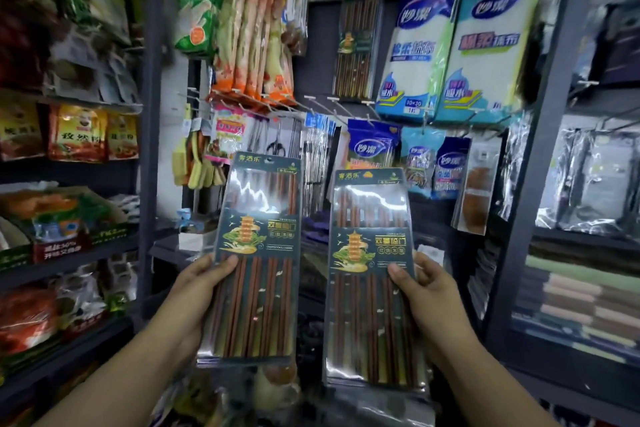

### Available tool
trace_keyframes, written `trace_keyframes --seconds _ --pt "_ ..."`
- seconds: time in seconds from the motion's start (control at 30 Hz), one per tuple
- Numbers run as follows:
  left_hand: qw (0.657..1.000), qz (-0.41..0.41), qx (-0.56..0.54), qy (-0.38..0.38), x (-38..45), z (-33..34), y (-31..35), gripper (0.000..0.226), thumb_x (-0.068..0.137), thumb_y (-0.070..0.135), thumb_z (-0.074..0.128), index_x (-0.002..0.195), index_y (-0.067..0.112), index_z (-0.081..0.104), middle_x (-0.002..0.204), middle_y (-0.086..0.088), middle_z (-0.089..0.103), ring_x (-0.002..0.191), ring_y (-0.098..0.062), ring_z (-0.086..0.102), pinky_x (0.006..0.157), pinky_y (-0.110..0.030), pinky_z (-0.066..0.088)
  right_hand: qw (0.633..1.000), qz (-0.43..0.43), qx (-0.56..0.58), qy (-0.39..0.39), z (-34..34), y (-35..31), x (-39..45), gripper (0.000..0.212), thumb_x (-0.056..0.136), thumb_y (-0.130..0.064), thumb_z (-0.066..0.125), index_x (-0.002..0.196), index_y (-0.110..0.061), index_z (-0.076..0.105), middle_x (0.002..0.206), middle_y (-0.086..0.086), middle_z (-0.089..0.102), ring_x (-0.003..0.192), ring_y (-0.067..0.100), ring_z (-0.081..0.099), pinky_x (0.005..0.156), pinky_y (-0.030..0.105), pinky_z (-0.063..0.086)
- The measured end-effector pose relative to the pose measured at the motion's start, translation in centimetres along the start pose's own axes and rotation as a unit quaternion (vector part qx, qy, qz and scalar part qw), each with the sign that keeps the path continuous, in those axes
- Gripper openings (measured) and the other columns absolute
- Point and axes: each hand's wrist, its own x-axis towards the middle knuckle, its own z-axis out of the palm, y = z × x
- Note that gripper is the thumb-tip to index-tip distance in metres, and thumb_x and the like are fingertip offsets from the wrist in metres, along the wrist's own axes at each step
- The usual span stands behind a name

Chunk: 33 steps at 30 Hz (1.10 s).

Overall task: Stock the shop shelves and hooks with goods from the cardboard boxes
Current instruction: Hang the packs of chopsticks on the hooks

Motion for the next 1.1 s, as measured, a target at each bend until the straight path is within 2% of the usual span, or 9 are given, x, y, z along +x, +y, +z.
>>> trace_keyframes --seconds 0.17,0.33,0.5,0.6,0.67,0.77,0.8,0.93,1.1 --pt "0.999 0.023 0.010 -0.029 6.7 -1.1 3.2 0.009 0.089 0.015 0.060 0.094 0.013 0.068 0.085 -0.010 0.074 0.065 -0.019 0.071 0.047 -0.023 0.053 0.999 -0.033 -0.027 0.011 4.3 -0.8 4.3 0.034 0.087 -0.017 0.067 0.120 -0.015 0.059 0.103 0.002 0.074 0.093 0.020 0.071 0.091 0.044 0.054" --pt "0.995 0.042 0.029 -0.081 14.9 -3.3 7.0 0.016 0.090 0.015 0.059 0.103 0.009 0.067 0.094 -0.014 0.073 0.082 -0.028 0.067 0.064 -0.031 0.055 0.994 -0.090 -0.030 0.062 10.0 -1.4 9.0 0.084 0.058 -0.056 0.078 0.131 -0.022 0.054 0.130 0.003 0.061 0.122 0.025 0.056 0.104 0.049 0.045" --pt "0.990 0.073 0.035 -0.111 21.6 -4.6 11.1 0.009 0.088 0.016 0.062 0.093 0.015 0.069 0.097 -0.013 0.072 0.086 -0.028 0.065 0.073 -0.035 0.049 0.988 -0.118 0.015 0.097 14.2 -3.7 14.3 0.044 0.081 -0.021 0.071 0.121 -0.010 0.056 0.106 0.008 0.072 0.096 0.025 0.070 0.092 0.048 0.053" --pt "0.986 0.102 0.037 -0.124 24.3 -4.6 13.2 0.009 0.089 0.018 0.061 0.096 0.016 0.067 0.093 -0.007 0.074 0.087 -0.027 0.065 0.080 -0.037 0.049 0.983 -0.152 0.018 0.103 16.0 -5.9 17.2 0.022 0.088 -0.007 0.064 0.109 -0.010 0.059 0.085 -0.004 0.076 0.079 0.010 0.072 0.069 0.026 0.057" --pt "0.982 0.122 0.035 -0.139 25.8 -4.2 14.7 0.012 0.090 0.018 0.060 0.100 0.016 0.065 0.094 -0.008 0.074 0.087 -0.025 0.066 0.080 -0.037 0.049 0.982 -0.161 0.011 0.102 17.2 -7.8 19.1 0.038 0.084 -0.016 0.071 0.118 -0.009 0.057 0.093 0.001 0.076 0.084 0.016 0.073 0.073 0.031 0.056" --pt "0.977 0.150 0.014 -0.152 27.9 -3.5 16.8 0.012 0.090 0.018 0.060 0.101 0.018 0.062 0.092 -0.003 0.073 0.086 -0.019 0.065 0.073 -0.030 0.045 0.973 -0.199 -0.019 0.116 18.4 -10.6 22.0 0.090 0.057 -0.052 0.086 0.130 -0.013 0.053 0.120 0.011 0.067 0.109 0.026 0.065 0.097 0.048 0.050" --pt "0.975 0.158 0.012 -0.157 28.5 -3.2 17.4 0.010 0.090 0.019 0.060 0.100 0.019 0.062 0.086 0.001 0.074 0.083 -0.016 0.065 0.069 -0.029 0.042 0.972 -0.206 -0.013 0.115 18.7 -11.8 22.9 0.091 0.059 -0.052 0.086 0.133 -0.014 0.051 0.128 0.012 0.062 0.115 0.027 0.061 0.100 0.049 0.048" --pt "0.968 0.186 0.008 -0.167 31.2 -1.8 20.1 0.021 0.090 0.020 0.059 0.108 0.011 0.061 0.090 -0.008 0.074 0.079 -0.021 0.067 0.068 -0.031 0.044 0.967 -0.220 0.008 0.125 19.6 -16.5 26.2 0.066 0.082 -0.023 0.074 0.139 -0.012 0.043 0.136 0.015 0.053 0.114 0.032 0.060 0.099 0.051 0.048" --pt "0.963 0.205 -0.015 -0.175 34.4 0.4 22.8 0.023 0.090 0.018 0.059 0.109 0.004 0.060 0.094 -0.016 0.070 0.076 -0.027 0.064 0.065 -0.032 0.047 0.959 -0.255 -0.002 0.127 19.8 -21.8 30.3 0.041 0.089 -0.012 0.065 0.127 -0.006 0.049 0.109 0.014 0.068 0.085 0.029 0.070 0.083 0.048 0.057"
